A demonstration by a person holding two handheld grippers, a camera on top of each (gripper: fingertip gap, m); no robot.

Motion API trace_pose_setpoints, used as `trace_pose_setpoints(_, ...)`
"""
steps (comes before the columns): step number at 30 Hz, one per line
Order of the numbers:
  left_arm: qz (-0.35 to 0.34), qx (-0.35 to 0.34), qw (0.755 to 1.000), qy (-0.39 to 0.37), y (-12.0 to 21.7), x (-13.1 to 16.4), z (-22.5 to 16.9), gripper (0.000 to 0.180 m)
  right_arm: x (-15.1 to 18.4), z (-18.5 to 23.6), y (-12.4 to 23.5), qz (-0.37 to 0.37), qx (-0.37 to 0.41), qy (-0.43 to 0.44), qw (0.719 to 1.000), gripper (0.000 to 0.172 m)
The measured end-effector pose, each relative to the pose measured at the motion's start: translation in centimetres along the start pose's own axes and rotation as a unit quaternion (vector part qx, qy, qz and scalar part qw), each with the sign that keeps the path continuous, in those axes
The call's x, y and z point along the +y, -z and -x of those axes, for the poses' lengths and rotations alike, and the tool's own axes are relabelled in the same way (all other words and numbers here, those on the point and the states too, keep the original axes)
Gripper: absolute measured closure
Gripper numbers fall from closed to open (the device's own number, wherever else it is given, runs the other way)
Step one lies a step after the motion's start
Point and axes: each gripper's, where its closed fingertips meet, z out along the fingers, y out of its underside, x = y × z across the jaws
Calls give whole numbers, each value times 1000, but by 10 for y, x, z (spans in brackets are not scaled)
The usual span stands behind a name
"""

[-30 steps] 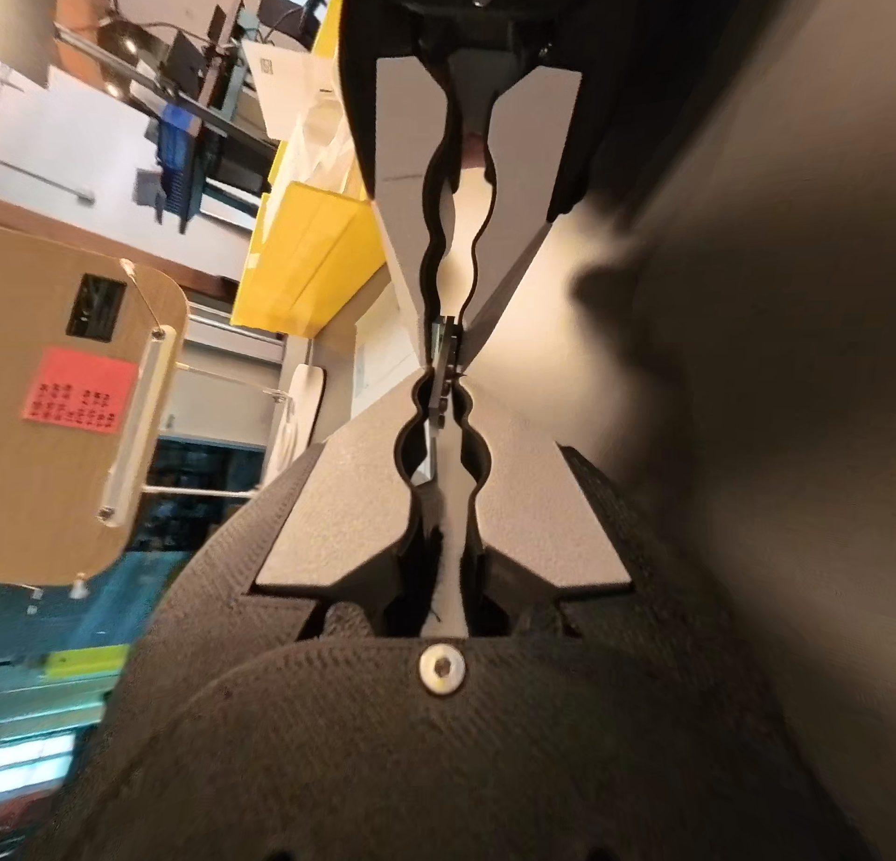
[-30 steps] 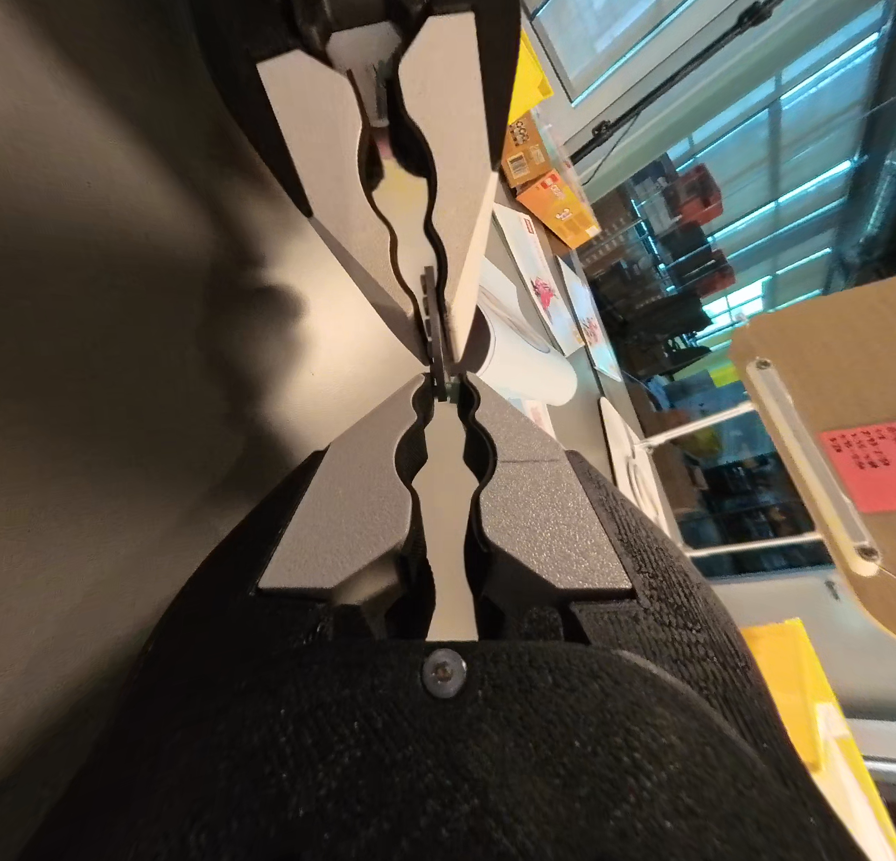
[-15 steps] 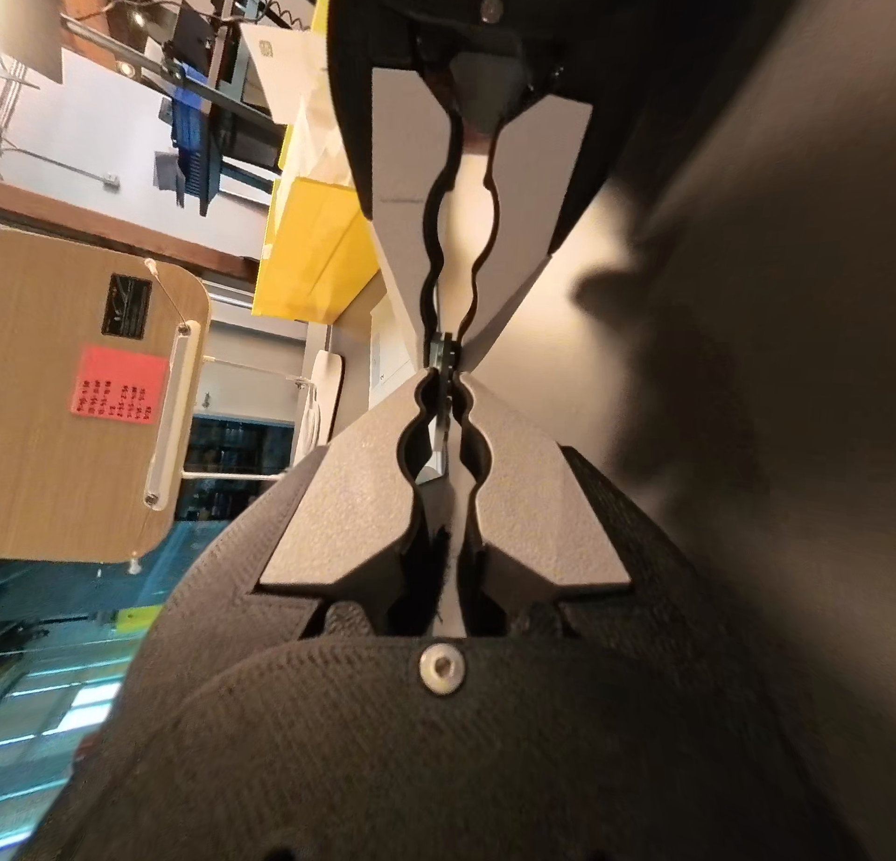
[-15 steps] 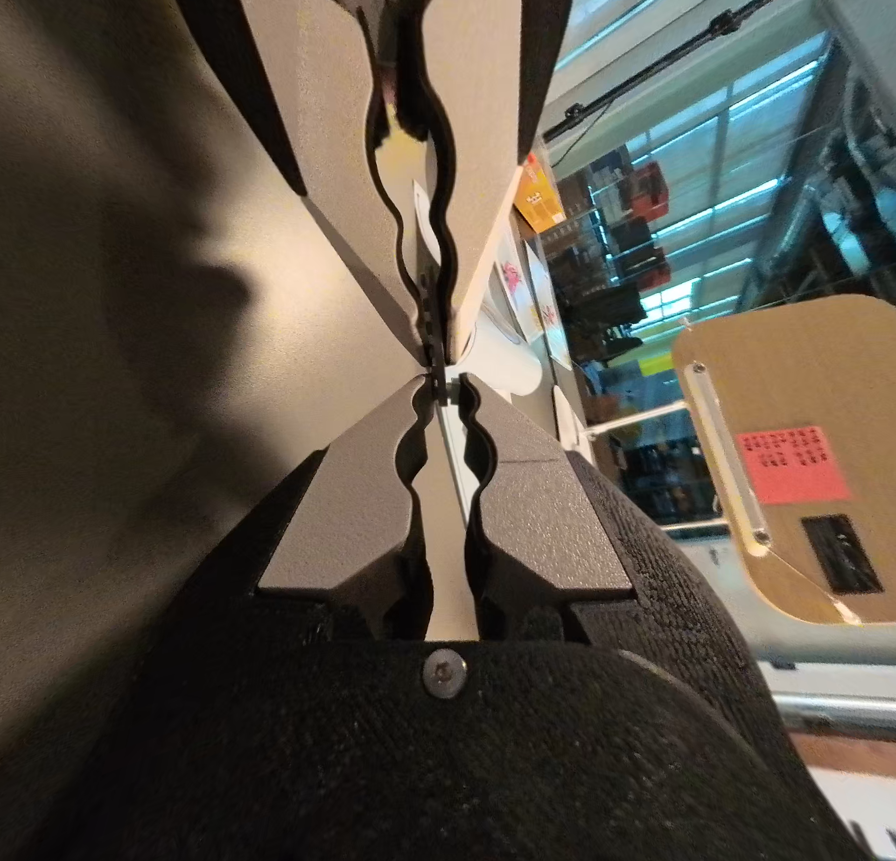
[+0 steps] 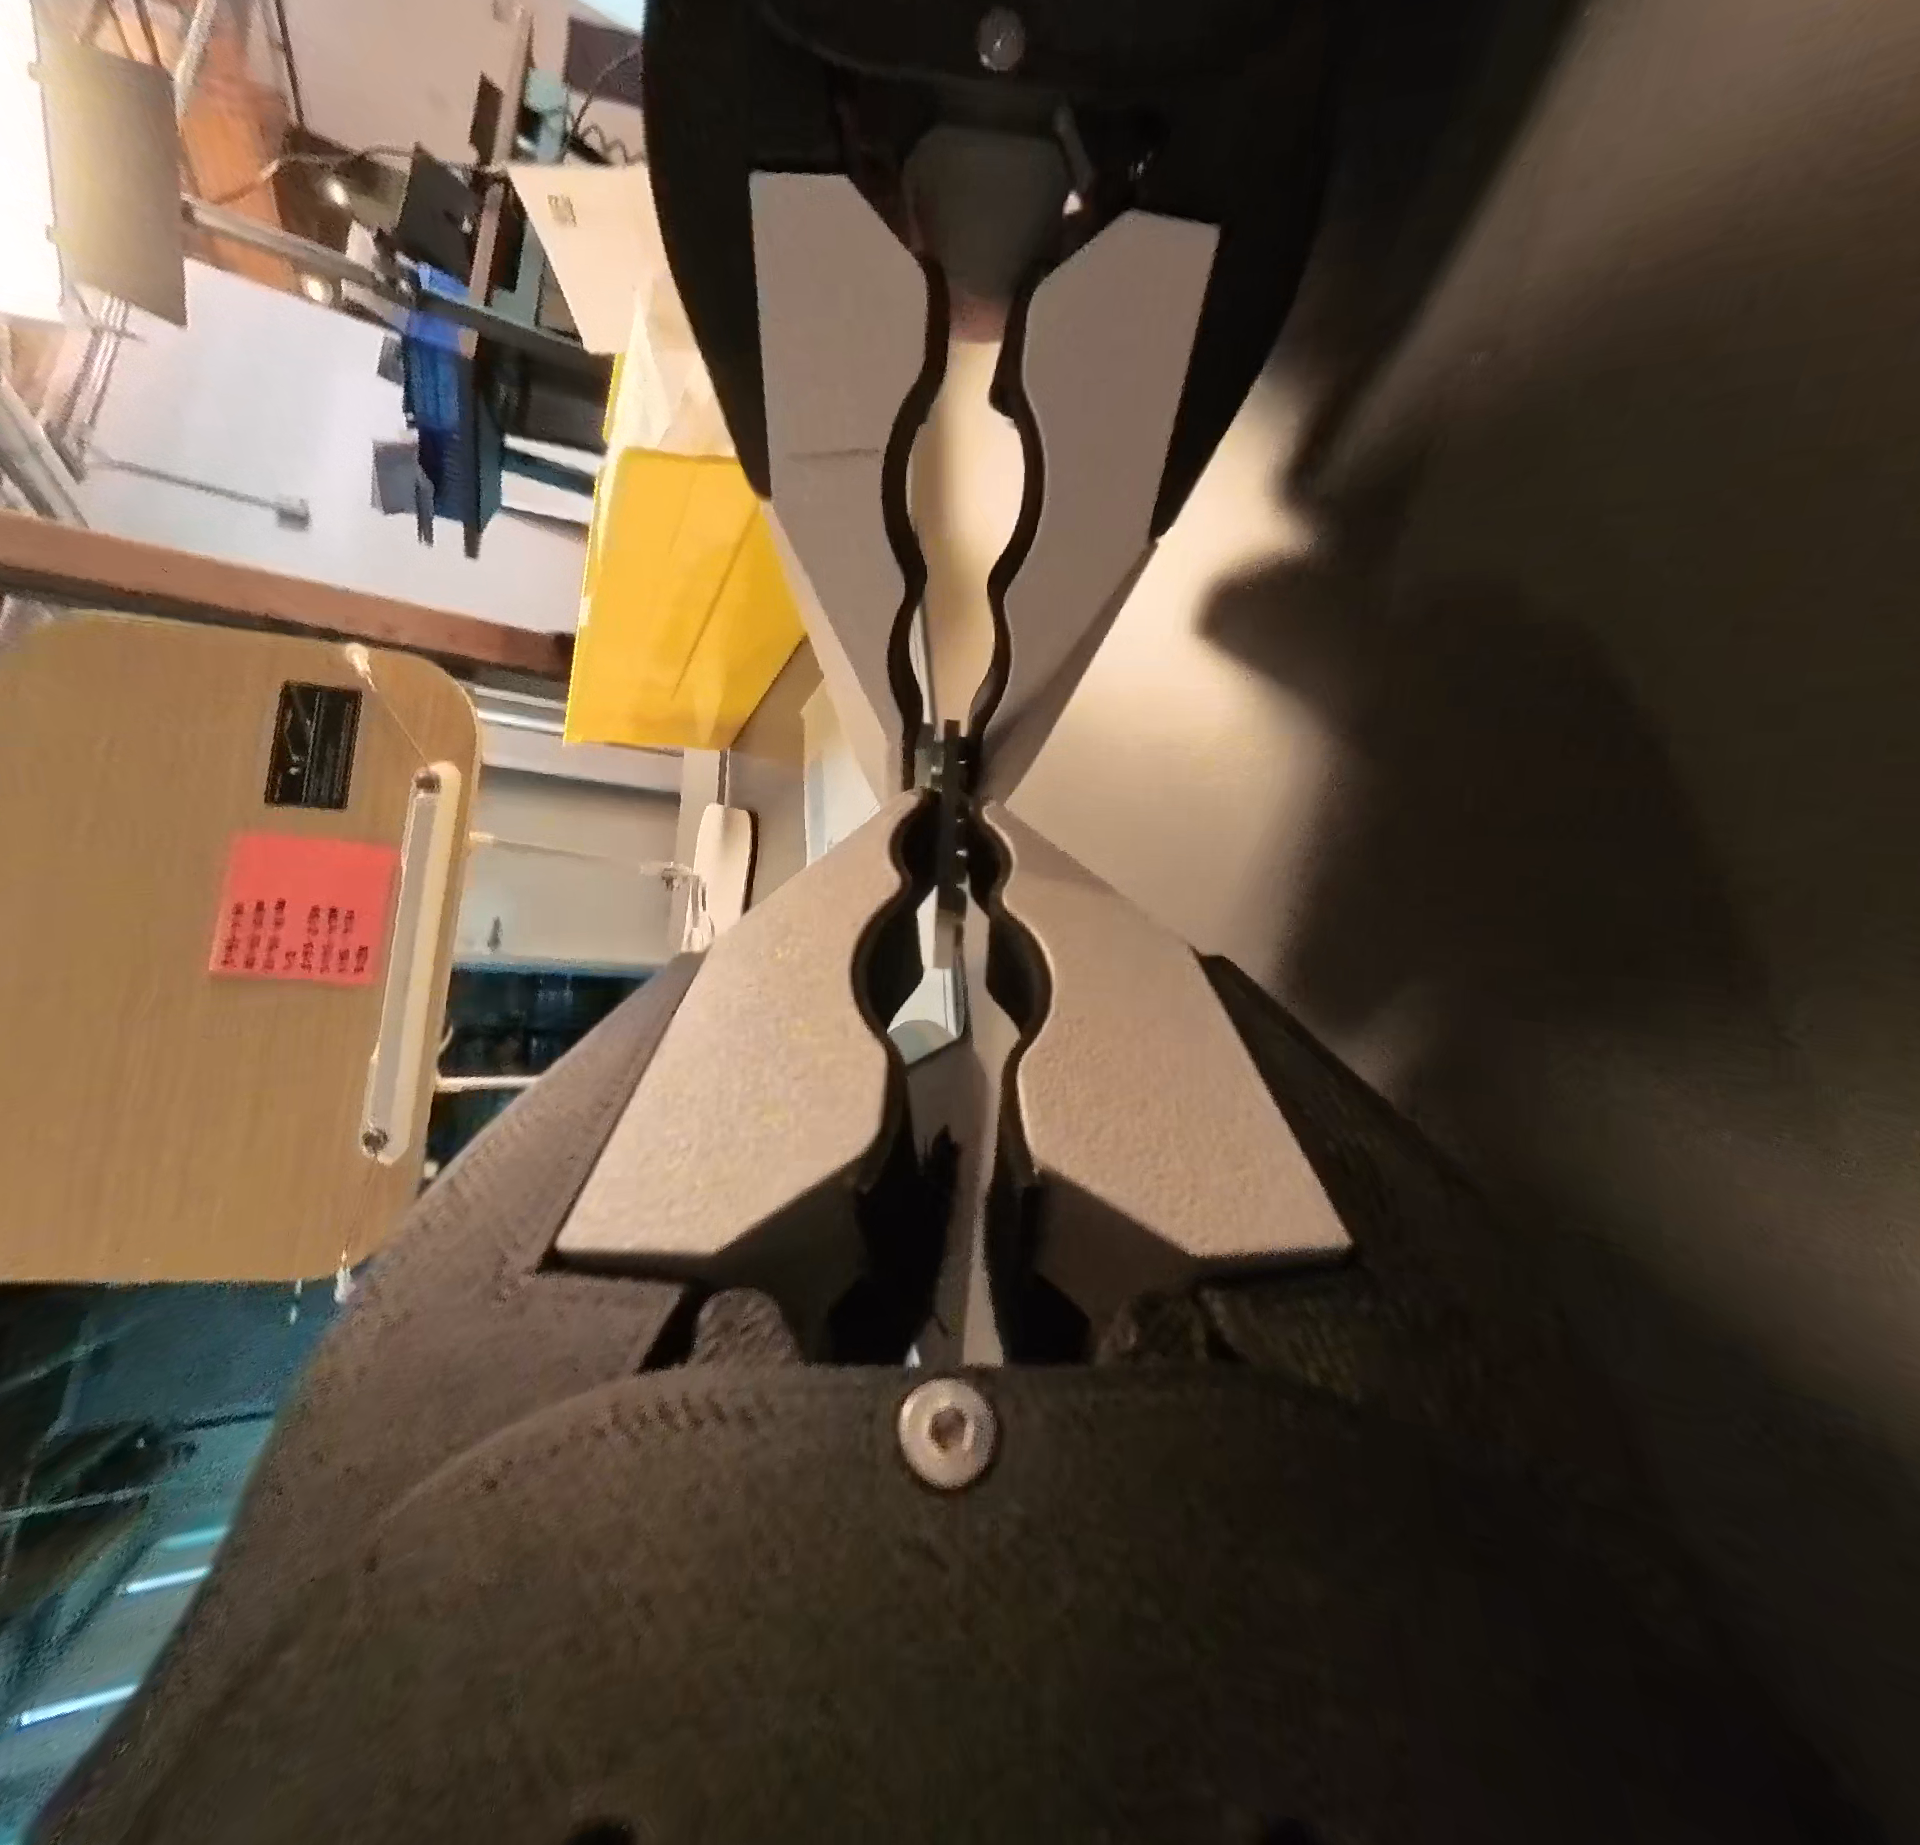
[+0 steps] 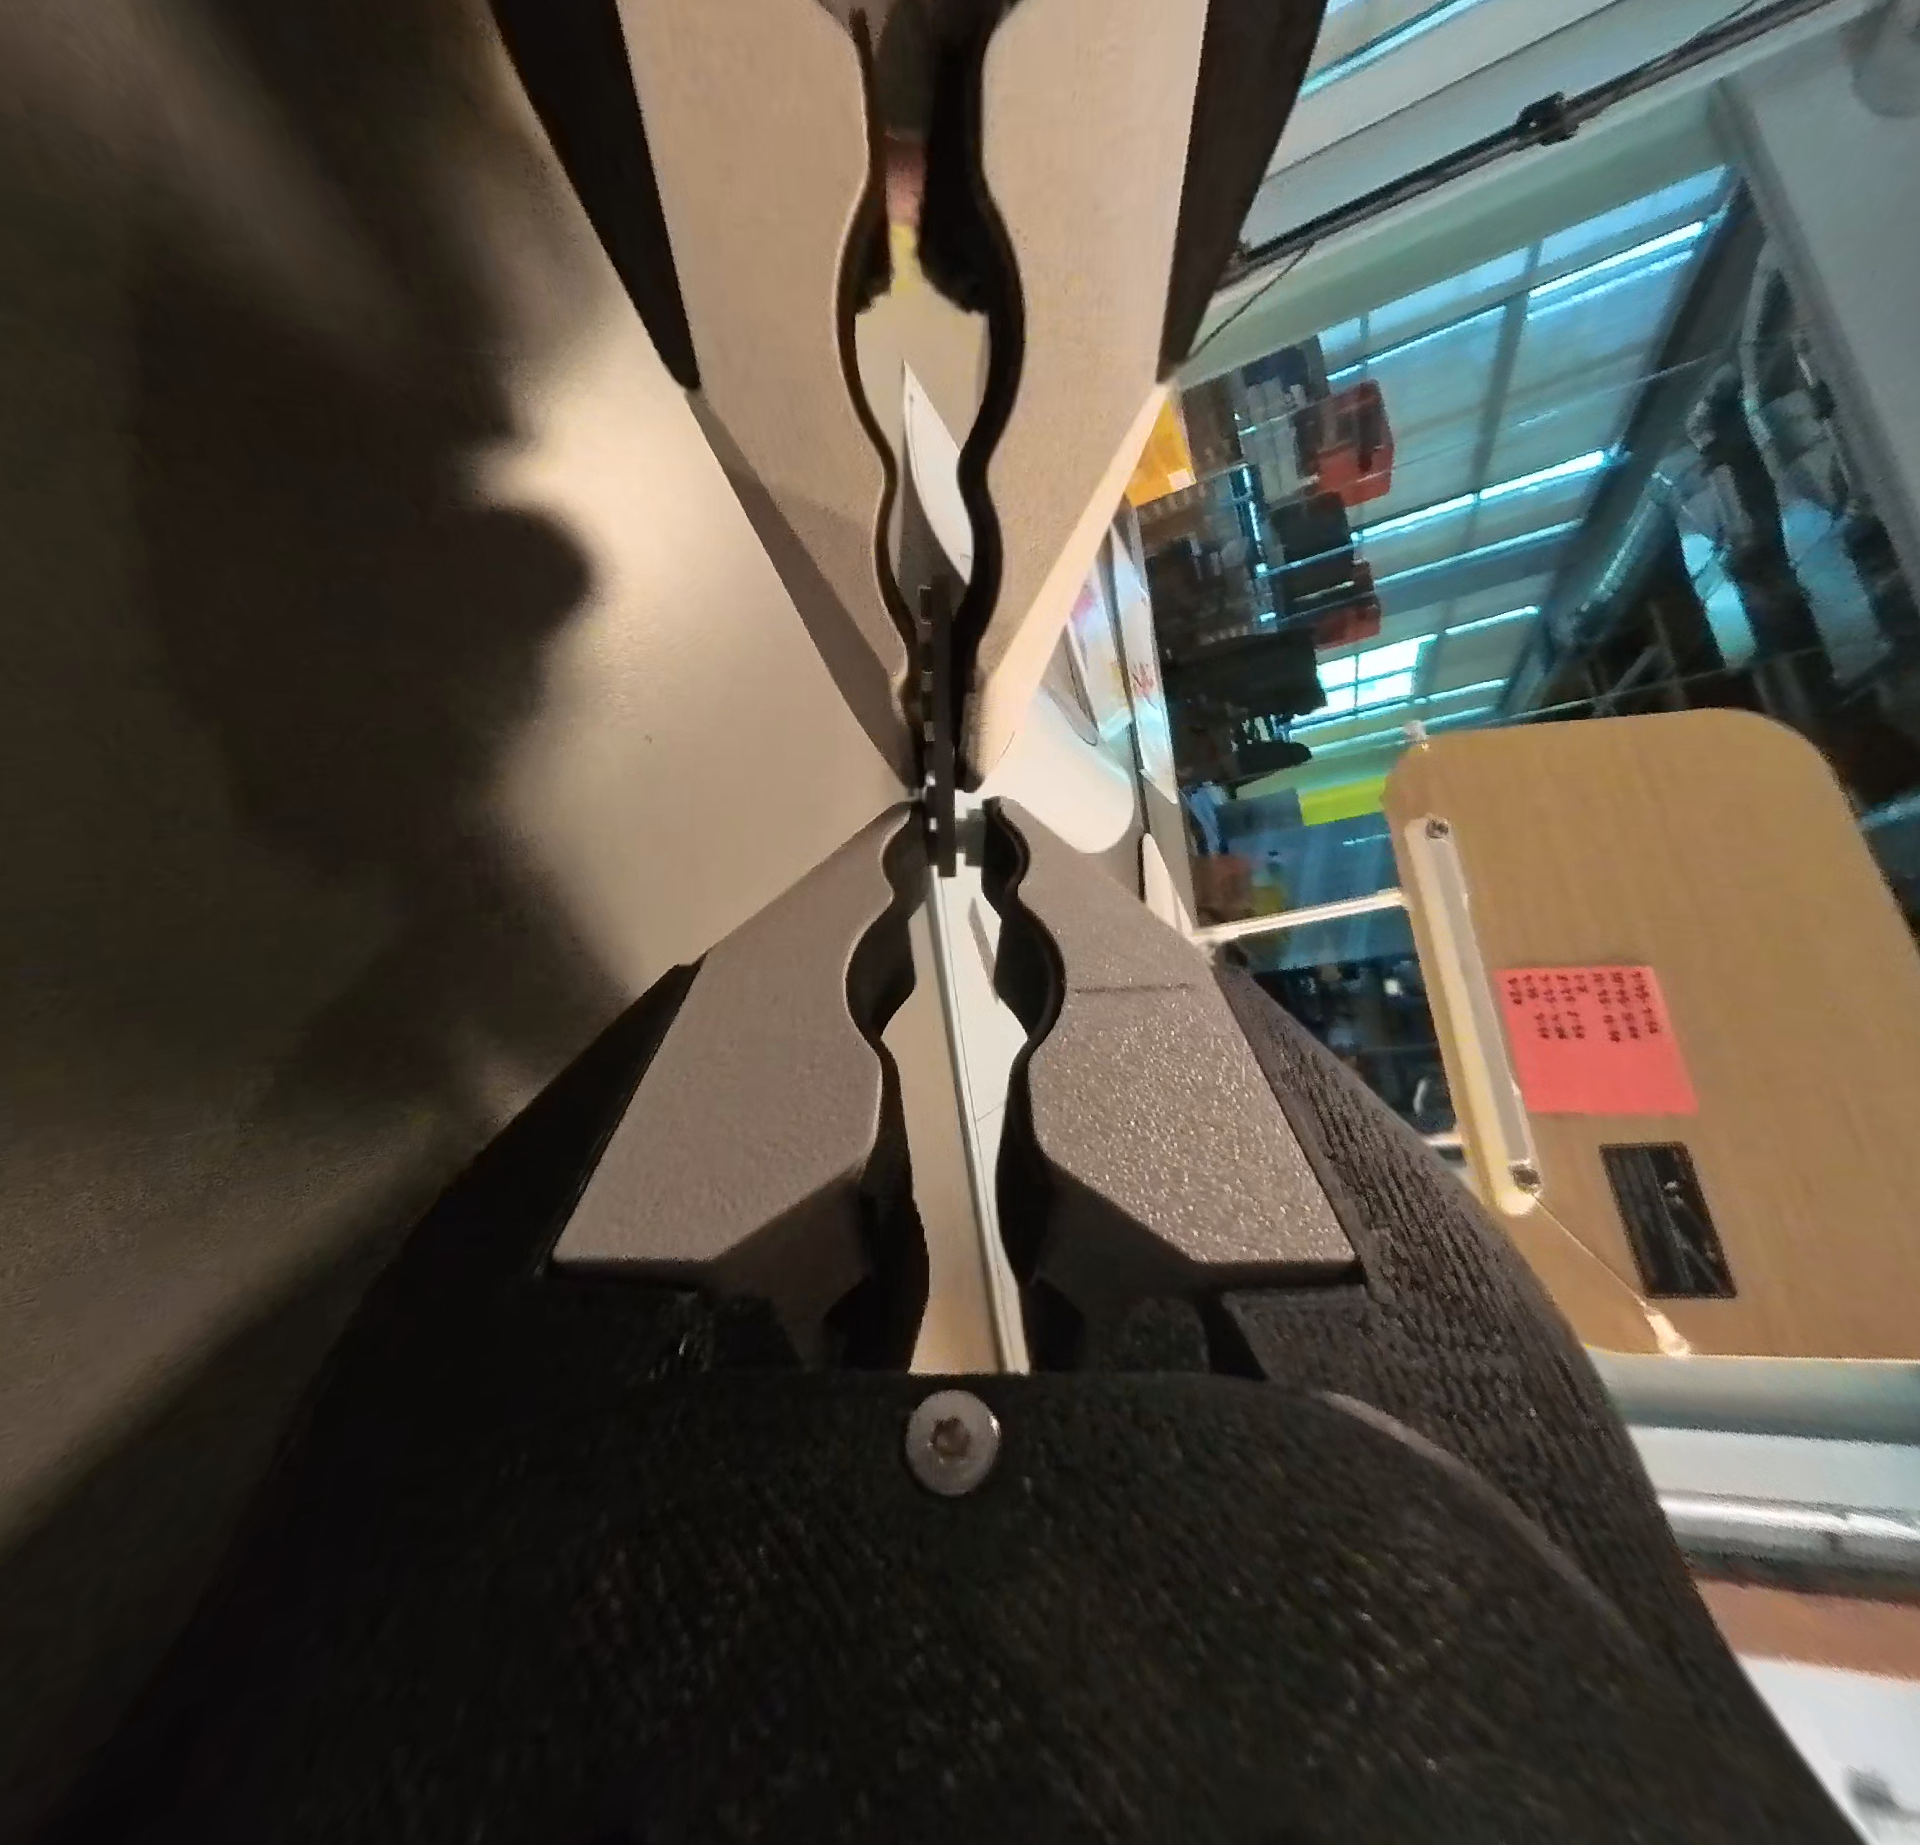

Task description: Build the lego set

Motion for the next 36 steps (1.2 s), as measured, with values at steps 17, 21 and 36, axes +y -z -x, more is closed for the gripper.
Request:
trace_pose_setpoints(17,-112,122,883,438,0,-12,15,141,-1,-34,10,-22,128,131,983,164)
trace_pose_setpoints(21,-110,117,881,445,-2,-12,15,158,-3,-34,10,-24,133,136,982,165)
trace_pose_setpoints(36,-90,91,896,425,-4,-5,18,165,-1,-36,7,-19,138,121,983,164)
